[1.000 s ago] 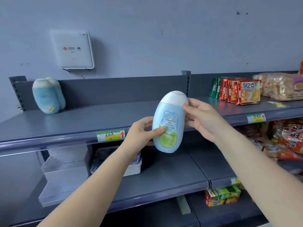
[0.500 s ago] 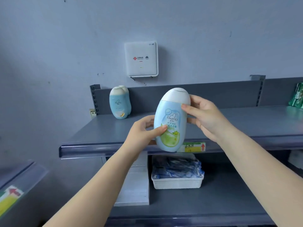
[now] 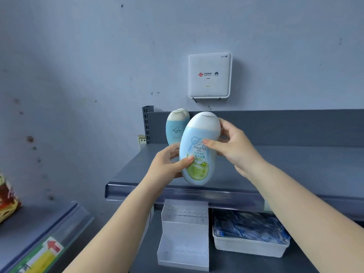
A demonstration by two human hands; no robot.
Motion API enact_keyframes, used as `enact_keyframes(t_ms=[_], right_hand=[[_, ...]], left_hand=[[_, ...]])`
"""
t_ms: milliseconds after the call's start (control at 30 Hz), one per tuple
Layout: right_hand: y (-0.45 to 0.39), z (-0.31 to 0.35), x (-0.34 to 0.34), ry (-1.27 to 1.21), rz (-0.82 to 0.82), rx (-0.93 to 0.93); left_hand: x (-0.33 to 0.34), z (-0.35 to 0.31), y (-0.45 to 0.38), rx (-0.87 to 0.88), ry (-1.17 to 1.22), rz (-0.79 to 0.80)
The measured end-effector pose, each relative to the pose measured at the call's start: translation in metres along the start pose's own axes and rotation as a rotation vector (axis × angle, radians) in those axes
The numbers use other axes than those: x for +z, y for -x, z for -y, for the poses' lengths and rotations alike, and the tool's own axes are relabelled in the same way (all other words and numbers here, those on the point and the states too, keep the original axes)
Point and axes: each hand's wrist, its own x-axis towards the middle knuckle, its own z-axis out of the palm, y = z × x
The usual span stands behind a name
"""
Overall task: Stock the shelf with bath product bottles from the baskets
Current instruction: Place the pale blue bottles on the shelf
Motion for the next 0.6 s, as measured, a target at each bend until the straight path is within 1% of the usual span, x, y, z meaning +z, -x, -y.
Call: enact_keyframes(t_ms=[67, 233, 467, 600], right_hand=[[-0.014, -0.007, 0.006, 0.045, 0.006, -0.010], [-0.050, -0.027, 0.022, 0.066, 0.004, -0.032], [-0.098, -0.055, 0.041, 0.209, -0.033, -0.004], [-0.120, -0.069, 0.048, 0.253, -0.085, 0.045]], left_hand=[[-0.006, 0.004, -0.010, -0.003, -0.007, -0.030], [-0.028, 0.017, -0.041, -0.029, -0.076, -0.080], [-0.060, 0.035, -0.098, -0.094, -0.265, -0.049], [-0.074, 0.048, -0.126, -0.121, -0.295, -0.026]])
